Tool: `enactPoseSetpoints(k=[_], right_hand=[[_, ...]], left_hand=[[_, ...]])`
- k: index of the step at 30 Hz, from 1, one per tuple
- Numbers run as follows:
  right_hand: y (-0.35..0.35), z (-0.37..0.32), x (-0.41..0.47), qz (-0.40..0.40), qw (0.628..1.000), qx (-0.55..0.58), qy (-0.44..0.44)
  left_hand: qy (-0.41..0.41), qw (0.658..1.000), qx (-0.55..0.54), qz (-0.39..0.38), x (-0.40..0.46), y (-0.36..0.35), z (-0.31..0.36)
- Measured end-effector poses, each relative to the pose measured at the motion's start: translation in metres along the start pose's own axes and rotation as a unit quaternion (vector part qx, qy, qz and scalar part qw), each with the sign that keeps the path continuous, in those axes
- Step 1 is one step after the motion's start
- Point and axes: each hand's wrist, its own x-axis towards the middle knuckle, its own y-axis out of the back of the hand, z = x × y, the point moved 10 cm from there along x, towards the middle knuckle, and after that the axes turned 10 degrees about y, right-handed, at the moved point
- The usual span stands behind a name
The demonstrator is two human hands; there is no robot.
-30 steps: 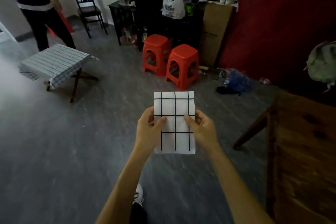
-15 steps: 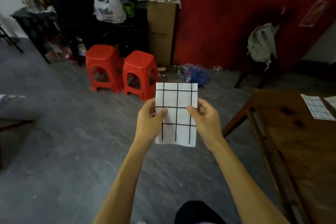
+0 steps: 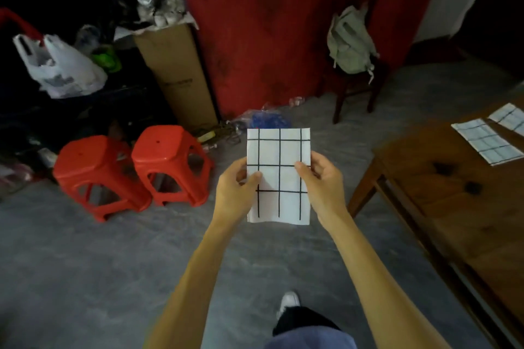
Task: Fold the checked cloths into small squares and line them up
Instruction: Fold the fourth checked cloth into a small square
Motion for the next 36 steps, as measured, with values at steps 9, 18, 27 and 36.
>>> enactPoseSetpoints(k=[9,18,27,36], right_hand=[[0.036,0.0,0.132,0.108,0.994,-0.014,0.008],[0.025,0.031,0.253,0.163,0.985,-0.052,-0.004],[0.027,0.014,0.354,0.319,0.943,-0.092,0.032],[0.109,0.044,0.393,0.432,0.896,-0.103,0.009]], left_hand=[[-0.068,0.994,0.05,-0.076,0.15,-0.075,0.076],[-0.088,0.989,0.002,-0.117,0.303,-0.122,0.095],[-0.094,0.959,-0.032,-0.266,0.439,-0.185,0.155],[-0.125,0.917,-0.011,-0.378,0.486,-0.325,0.187]])
